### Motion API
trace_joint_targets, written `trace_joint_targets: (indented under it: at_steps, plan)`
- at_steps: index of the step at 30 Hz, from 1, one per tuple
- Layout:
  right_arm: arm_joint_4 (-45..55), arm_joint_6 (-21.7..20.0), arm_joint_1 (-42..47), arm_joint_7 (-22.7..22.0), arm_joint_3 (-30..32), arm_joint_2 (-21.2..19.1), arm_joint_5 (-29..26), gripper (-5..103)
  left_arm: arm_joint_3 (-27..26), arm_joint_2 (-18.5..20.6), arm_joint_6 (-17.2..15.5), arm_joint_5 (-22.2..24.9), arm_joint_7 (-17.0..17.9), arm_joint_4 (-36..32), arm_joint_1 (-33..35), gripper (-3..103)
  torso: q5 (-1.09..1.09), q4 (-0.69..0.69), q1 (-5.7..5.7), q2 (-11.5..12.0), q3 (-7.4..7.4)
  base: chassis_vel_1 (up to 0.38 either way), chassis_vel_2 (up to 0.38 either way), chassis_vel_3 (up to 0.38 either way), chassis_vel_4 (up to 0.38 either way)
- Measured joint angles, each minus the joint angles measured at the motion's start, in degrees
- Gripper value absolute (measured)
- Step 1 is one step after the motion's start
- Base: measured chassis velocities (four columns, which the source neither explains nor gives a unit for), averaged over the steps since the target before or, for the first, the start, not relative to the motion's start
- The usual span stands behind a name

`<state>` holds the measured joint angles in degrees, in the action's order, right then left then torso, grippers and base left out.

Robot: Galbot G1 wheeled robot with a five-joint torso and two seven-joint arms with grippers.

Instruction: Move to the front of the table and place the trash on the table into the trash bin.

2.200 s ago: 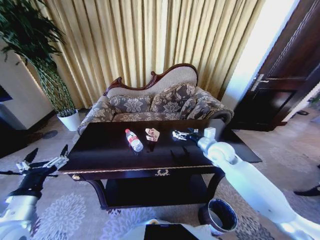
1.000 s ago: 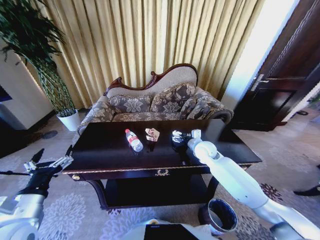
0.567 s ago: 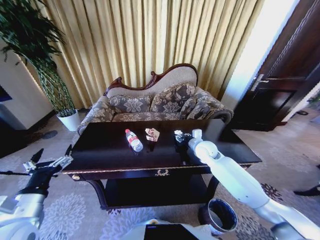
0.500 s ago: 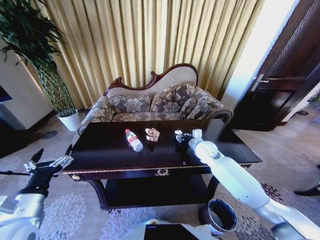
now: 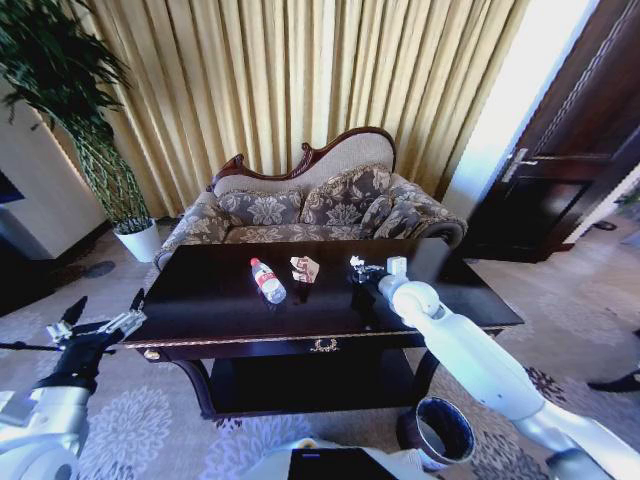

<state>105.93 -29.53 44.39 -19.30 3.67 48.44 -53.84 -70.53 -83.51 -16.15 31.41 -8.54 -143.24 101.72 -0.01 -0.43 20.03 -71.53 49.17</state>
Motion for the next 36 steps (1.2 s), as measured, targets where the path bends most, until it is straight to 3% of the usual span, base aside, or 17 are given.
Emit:
trace_joint_targets:
  at_steps: [5,9,10,15,19,25,36]
  plan:
    - [6.29,2.06,6.08,-0.11,8.6,-1.57,-0.38,0,-0.07,0.42,0.0,1.01,0.02,0.0,-0.37,100,0.0,0.0,0.0,0.0,0.0,0.0,0.0,0.0,0.0]
    - [13.66,3.54,18.07,-0.1,19.99,-2.1,1.83,0,0.91,0.94,-0.21,1.51,0.28,0.0,-0.98,100,0.0,-0.04,-0.01,0.0,0.0,0.0,0.0,0.0,0.0]
    - [13.66,3.54,18.07,-0.1,19.99,-2.1,1.83,0,0.91,0.94,-0.21,1.51,0.28,0.0,-0.98,100,0.0,-0.04,-0.01,0.0,0.0,0.0,0.0,0.0,0.0]
    - [20.02,4.7,27.89,-2.34,28.22,-0.1,5.03,0,2.33,1.06,-0.46,1.38,0.37,0.01,-1.63,100,0.01,0.01,-0.02,0.0,-0.01,0.0,0.0,0.0,0.0]
    - [27.93,6.33,40.18,-2.55,35.84,4.75,10.88,0,3.41,2.0,-0.97,1.49,0.37,0.64,-2.09,100,0.0,0.01,-0.01,0.0,-0.01,0.0,0.0,0.0,0.0]
    - [33.46,9.5,52.26,-2.16,40.92,10.19,18.43,0,4.65,3.23,-1.07,1.61,-0.02,2.13,-2.76,100,-0.01,-0.01,-0.02,-0.01,-0.01,0.0,0.0,0.0,0.0]
    - [37.76,9.79,56.47,-0.75,40.94,12.23,18.89,0,5.6,5.57,-2.17,1.78,-1.25,3.68,-3.97,100,-0.01,0.0,-0.01,0.0,0.0,0.0,0.0,0.0,0.0]
